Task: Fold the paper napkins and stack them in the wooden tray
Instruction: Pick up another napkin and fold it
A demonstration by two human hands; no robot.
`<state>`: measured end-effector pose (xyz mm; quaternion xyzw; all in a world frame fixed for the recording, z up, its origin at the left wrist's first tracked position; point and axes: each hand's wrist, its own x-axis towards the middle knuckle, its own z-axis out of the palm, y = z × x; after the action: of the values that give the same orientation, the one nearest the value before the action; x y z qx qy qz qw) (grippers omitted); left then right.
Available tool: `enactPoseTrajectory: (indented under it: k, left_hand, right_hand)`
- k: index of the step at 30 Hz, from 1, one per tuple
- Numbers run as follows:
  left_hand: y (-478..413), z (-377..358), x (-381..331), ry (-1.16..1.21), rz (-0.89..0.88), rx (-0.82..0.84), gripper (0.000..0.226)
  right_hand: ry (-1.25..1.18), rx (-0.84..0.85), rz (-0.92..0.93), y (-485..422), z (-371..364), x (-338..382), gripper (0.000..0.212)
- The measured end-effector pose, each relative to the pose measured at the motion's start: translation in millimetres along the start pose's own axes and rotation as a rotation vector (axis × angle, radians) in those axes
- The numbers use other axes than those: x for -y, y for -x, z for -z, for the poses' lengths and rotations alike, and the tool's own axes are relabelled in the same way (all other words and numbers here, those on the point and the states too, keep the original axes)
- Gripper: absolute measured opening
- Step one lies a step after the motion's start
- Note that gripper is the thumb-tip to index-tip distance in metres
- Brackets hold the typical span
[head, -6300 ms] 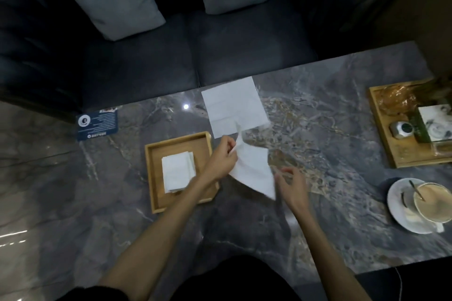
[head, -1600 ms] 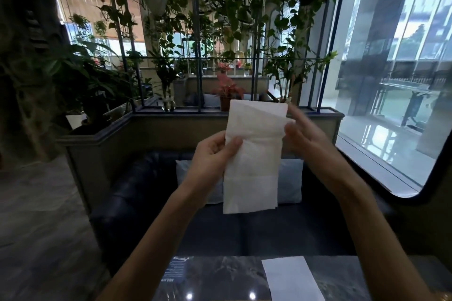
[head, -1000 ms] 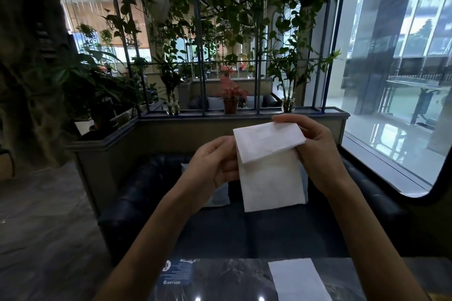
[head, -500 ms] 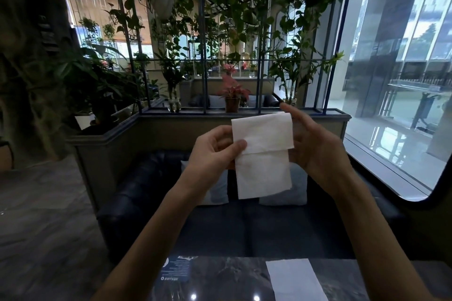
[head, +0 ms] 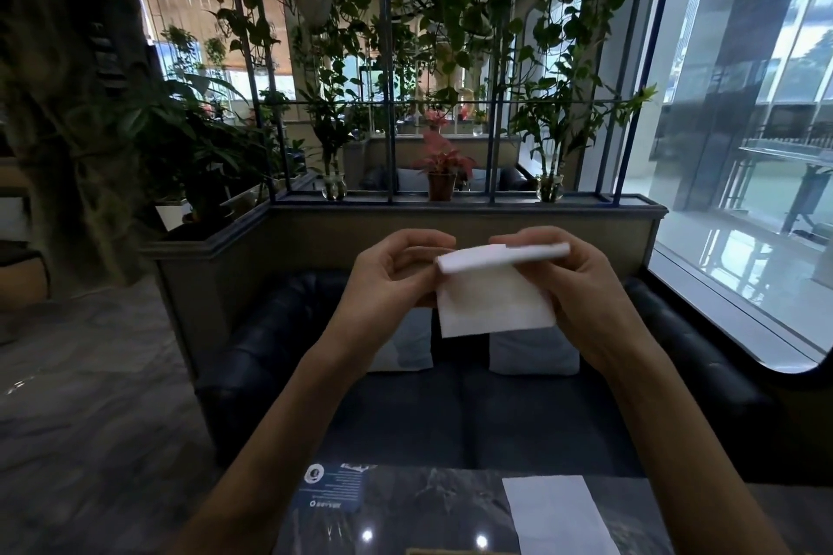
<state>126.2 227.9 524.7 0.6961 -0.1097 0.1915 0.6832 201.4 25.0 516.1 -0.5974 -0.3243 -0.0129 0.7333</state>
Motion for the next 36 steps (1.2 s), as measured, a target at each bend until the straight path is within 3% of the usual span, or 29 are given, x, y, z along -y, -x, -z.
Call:
enactPoseTrajectory:
  k: [3, 10, 17, 22, 24, 29, 33, 36]
  left_hand:
    - [0, 0, 5, 0.151, 0.114, 0.030, 0.021]
    - [0, -2, 16, 0.440, 0.364, 0.072, 0.034]
    - [1, -10, 24, 0.231, 0.207, 0.039, 0.019]
    - [1, -16, 32, 0.083, 0.100, -0.105, 0.018]
    - [3, -16, 36, 0.041, 0.075, -0.134, 0.019]
    - [10, -18, 52, 0.042, 0.209, -0.076, 0.021]
    - [21, -19, 78, 0.014, 0.332, 0.039, 0.022]
    - [26, -22, 110, -0.003, 0.349, -0.060, 0.018]
  right_hand:
    - [0.026, 0.014, 0.020, 1, 0, 0, 0.049]
    - [0.066, 0.036, 0.075, 3, 12, -9, 0.046]
    - [0.191, 0.101, 0.072, 5, 24, -14, 0.049]
    - [-0.136, 0.130, -0.236, 7, 35, -25, 0.039]
    - [-0.098, 0.055, -0.246, 9, 32, -34, 0.031]
    - [0.064, -0.067, -0.144, 13, 27, -57, 0.049]
    - [0.172, 0.001, -0.169, 9, 17, -68, 0.054]
    - [0.173, -0.059, -0.257, 18, 7, -95, 0.058]
